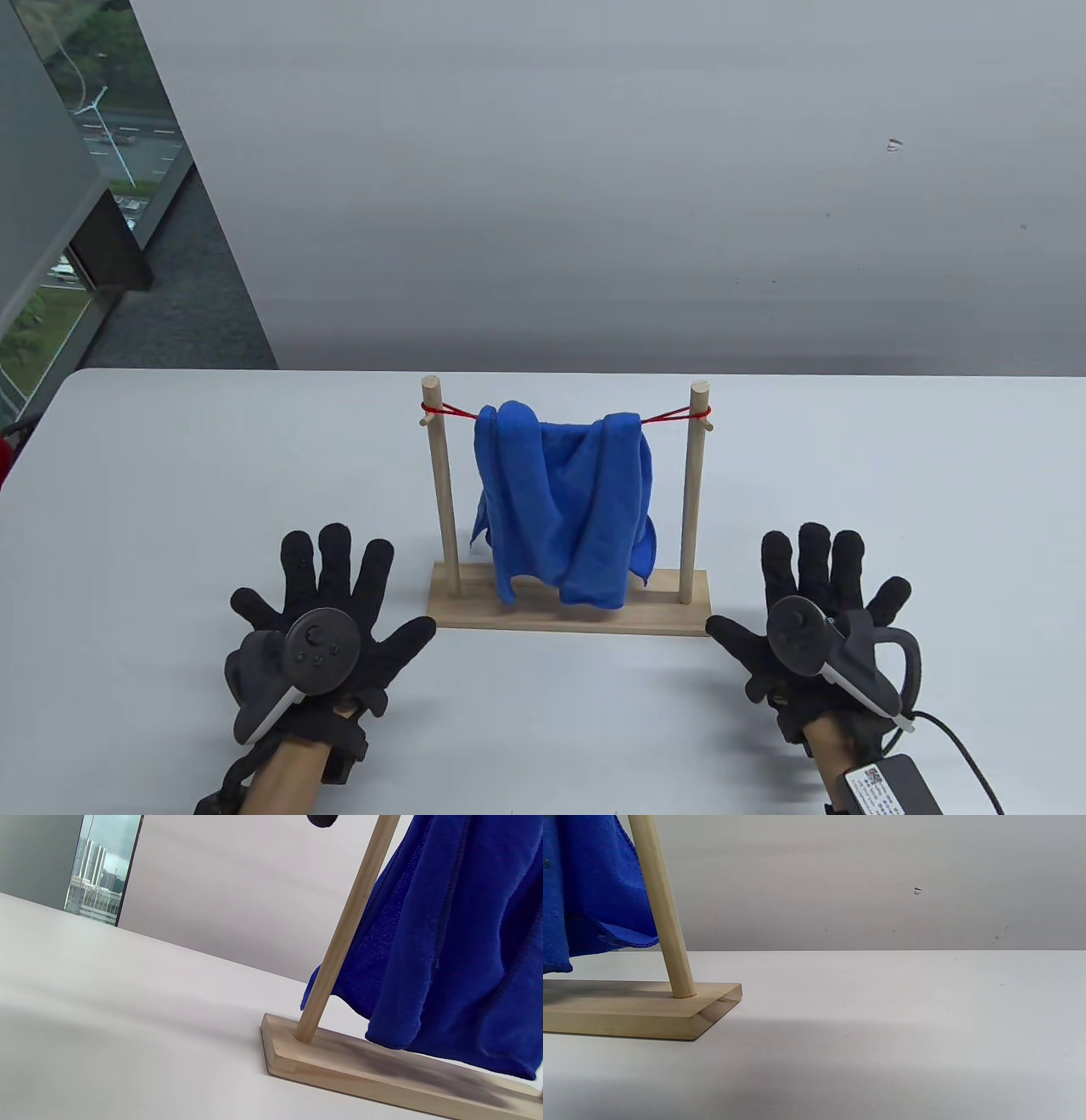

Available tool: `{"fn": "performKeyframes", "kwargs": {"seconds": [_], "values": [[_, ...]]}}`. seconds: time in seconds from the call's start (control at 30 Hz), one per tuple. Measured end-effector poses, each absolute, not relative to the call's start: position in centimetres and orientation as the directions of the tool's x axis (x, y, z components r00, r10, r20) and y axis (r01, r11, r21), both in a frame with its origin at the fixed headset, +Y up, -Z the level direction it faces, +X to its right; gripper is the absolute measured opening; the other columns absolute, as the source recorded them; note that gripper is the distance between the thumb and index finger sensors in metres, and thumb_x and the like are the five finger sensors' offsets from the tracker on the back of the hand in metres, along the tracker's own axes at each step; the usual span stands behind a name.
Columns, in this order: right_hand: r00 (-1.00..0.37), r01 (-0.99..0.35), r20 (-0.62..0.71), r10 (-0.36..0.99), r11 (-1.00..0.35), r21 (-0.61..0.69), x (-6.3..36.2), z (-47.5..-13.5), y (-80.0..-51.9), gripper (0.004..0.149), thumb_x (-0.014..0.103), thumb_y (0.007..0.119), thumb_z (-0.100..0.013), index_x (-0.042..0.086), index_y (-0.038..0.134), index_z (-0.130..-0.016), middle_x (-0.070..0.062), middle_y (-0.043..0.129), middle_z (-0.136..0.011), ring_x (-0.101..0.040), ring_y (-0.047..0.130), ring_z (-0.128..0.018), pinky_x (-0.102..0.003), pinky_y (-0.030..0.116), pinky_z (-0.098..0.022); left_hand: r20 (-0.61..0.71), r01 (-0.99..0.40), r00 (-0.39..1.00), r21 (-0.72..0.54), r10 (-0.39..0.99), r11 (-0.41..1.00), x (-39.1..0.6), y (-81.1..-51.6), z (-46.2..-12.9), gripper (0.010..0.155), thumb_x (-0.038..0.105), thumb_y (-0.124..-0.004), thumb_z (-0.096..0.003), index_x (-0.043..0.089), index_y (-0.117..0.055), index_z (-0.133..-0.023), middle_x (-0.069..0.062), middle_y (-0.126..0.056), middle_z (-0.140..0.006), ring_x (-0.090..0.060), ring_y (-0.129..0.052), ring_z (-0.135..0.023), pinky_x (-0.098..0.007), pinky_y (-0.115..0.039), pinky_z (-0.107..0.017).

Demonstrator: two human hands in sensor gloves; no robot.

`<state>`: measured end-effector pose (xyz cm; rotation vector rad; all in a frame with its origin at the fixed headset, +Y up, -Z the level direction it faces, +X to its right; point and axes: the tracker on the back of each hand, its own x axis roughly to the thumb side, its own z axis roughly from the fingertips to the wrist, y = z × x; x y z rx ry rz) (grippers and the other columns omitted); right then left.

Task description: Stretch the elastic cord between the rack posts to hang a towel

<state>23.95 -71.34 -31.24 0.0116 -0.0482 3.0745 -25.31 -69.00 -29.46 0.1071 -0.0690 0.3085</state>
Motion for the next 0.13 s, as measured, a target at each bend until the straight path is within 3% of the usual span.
{"fn": "performKeyframes", "kwargs": {"seconds": [0.13], "values": [[-0.998,-0.063,0.003,0.063,-0.998,-0.022,24.07,-31.42,-71.45,0.103,0.091,0.051,-0.039,0.032,-0.008,-0.099,-0.004,-0.026,-0.099,-0.044,-0.017,-0.098,-0.078,-0.007,-0.049,0.085,-0.305,0.951,0.084,0.298,0.949,-25.32,-69.57,-29.84,0.099,0.097,-0.045,-0.0320,0.041,-0.043,-0.114,-0.003,-0.019,-0.125,-0.038,-0.008,-0.115,-0.081,-0.009,-0.058]]}}
